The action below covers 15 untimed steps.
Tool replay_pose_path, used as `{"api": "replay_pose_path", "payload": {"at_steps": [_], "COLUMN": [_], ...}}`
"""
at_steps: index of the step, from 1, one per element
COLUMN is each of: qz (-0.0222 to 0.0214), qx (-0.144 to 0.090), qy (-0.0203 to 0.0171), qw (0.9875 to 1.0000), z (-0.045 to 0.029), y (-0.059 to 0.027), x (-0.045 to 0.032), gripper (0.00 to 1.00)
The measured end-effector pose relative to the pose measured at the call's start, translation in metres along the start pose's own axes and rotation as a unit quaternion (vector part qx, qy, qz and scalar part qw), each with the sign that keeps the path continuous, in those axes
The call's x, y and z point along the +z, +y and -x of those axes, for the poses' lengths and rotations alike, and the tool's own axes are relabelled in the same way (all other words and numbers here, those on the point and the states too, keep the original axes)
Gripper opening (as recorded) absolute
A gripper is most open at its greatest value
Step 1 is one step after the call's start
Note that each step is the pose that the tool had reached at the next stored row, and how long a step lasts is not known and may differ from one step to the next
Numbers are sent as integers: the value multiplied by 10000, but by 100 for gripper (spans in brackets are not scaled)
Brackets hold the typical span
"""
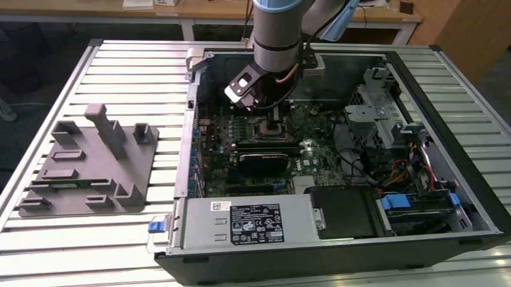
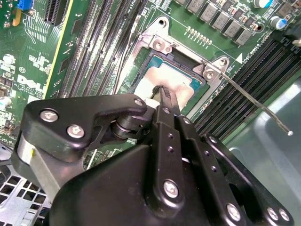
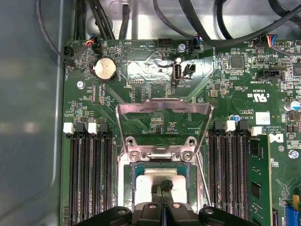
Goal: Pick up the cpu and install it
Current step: 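Place the cpu into insertion slot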
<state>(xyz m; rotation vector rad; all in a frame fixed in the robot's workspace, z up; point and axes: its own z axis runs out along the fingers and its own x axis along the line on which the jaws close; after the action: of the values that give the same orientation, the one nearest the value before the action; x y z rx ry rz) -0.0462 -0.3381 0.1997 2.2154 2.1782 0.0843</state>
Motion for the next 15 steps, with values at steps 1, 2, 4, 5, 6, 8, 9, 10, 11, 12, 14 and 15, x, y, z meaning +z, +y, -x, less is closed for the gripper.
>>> {"api": "replay_pose_path", "payload": {"at_steps": [1,2,4,5,6,8,9,10,11,12,14,15], "qz": [0,0,-1,-1,0,0,-1,-1,-2,-2,-1,-1], "qx": [0,0,0,0,0,0,0,0,0,0,0,0], "qy": [0,-1,-2,-2,-1,0,-1,-2,-3,-4,-2,-1], "qw": [10000,10000,10000,10000,10000,10000,10000,10000,10000,10000,10000,10000], "z": [0,0,1,1,0,0,1,1,1,1,1,1], "y": [0,-1,-1,-1,-1,-1,-1,-1,-2,-2,-2,-2], "x": [4,7,7,7,8,11,13,16,17,18,20,21], "gripper": [11,11,11,11,11,11,11,11,11,11,11,11]}}
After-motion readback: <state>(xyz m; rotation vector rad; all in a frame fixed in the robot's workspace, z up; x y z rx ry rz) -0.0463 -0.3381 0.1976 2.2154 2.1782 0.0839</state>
